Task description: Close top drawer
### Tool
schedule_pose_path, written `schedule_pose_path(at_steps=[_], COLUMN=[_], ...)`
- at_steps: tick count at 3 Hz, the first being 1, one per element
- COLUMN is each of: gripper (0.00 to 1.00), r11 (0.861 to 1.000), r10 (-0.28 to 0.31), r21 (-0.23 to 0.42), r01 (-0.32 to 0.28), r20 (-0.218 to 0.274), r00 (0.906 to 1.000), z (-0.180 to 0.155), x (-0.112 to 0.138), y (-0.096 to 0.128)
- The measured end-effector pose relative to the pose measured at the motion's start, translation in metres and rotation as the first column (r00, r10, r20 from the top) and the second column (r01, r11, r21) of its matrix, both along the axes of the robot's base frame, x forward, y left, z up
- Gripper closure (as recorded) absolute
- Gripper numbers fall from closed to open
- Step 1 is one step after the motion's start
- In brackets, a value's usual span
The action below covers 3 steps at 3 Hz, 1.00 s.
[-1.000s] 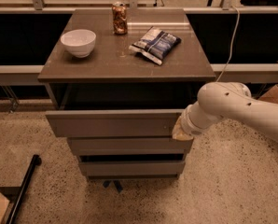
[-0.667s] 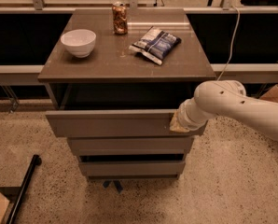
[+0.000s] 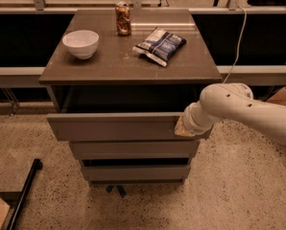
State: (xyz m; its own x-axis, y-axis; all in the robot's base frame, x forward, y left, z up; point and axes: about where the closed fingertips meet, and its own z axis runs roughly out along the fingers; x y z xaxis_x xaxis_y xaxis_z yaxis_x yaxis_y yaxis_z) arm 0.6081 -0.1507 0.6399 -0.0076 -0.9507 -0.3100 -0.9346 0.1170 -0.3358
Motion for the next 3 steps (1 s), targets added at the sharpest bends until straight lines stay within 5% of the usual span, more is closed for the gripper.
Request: schedule_pose_path(at_steps=[2, 3], gripper=[0.04, 0.00], r11=[1.000, 1.000], r10=[0.004, 0.005], r21=[0.000, 0.000], r01=[-0.004, -0.005], r20=[-0.005, -0.006], r00=[1.0000, 1.0000], z=[-0.0025, -0.0031], x=[-0.0009, -0.0011], y=[0.0020, 0.0024])
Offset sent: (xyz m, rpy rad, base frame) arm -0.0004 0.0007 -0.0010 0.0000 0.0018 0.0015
